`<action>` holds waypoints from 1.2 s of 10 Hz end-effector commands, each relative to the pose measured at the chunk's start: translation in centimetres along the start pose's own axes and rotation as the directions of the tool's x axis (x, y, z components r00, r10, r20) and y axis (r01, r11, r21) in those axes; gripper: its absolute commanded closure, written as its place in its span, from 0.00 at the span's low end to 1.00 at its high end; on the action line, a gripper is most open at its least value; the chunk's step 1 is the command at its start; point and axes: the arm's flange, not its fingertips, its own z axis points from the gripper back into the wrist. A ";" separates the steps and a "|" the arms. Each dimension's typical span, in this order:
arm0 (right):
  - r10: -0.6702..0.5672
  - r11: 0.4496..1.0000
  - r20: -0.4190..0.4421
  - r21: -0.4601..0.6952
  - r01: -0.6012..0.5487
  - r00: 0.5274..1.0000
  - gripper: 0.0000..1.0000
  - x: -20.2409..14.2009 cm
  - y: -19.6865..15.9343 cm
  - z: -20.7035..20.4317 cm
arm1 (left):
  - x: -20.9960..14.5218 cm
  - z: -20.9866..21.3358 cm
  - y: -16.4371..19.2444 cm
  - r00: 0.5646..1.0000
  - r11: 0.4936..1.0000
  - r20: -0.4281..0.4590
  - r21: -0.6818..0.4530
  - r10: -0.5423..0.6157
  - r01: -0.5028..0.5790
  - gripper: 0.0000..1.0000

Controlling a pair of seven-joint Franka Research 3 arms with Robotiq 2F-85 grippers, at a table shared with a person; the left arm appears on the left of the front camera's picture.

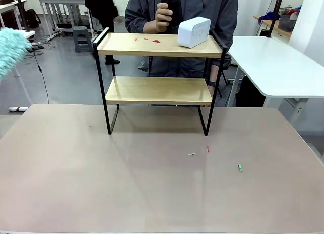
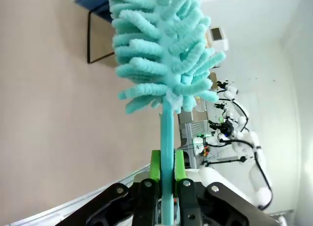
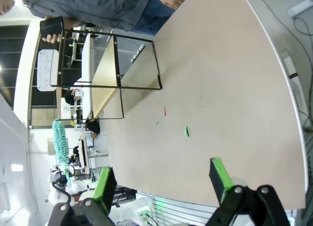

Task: Clean the shelf.
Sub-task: Clean the specific tier of the Shelf with the Duster once objects are removed, then clean the remaining tier of the Shelf with the Duster once objects are removed.

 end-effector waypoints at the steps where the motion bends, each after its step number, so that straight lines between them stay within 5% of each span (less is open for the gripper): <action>1: 0.024 0.999 0.013 0.026 -0.025 1.000 0.00 0.2 0.1 -0.1 | 3.4 -3.3 0.9 0.977 0.984 -0.120 0.030 0.178 -0.175 0.88; 2: 0.024 0.999 0.013 0.026 -0.025 1.000 0.00 0.2 0.1 -0.1 | 0.0 0.0 0.0 1.000 1.000 0.000 0.000 0.000 0.000 0.88; 12: 0.024 0.999 0.013 0.026 -0.025 1.000 0.00 0.2 0.1 -0.1 | 0.0 0.0 0.0 1.000 1.000 0.000 0.000 0.000 0.000 0.88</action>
